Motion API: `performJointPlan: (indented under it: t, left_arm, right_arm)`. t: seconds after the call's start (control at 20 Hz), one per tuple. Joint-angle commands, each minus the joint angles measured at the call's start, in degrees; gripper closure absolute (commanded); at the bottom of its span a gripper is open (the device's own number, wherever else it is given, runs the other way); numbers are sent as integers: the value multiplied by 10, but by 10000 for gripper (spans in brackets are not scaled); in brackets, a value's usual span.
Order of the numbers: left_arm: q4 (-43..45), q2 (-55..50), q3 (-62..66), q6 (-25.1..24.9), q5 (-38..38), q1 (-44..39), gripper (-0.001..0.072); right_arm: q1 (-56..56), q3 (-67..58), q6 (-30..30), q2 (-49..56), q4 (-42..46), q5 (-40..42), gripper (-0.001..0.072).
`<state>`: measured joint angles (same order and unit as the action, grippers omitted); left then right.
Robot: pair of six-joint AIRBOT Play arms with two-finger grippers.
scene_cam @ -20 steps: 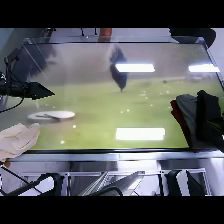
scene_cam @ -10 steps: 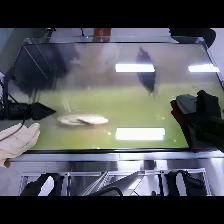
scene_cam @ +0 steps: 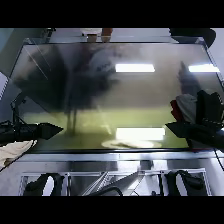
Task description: Fold the shirts.
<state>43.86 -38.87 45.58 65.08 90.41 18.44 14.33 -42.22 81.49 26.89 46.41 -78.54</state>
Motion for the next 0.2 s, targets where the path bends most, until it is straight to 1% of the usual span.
performJointPlan:
  t: [0.0, 0.15]
  left_arm:
    - [-1, 8, -7, -1, -1, 0, 690]
    - [0, 8, -7, -1, 2, 0, 690]
  right_arm:
    - [-4, 3, -1, -1, -2, 1, 692]
    - [-4, 3, -1, -1, -2, 1, 692]
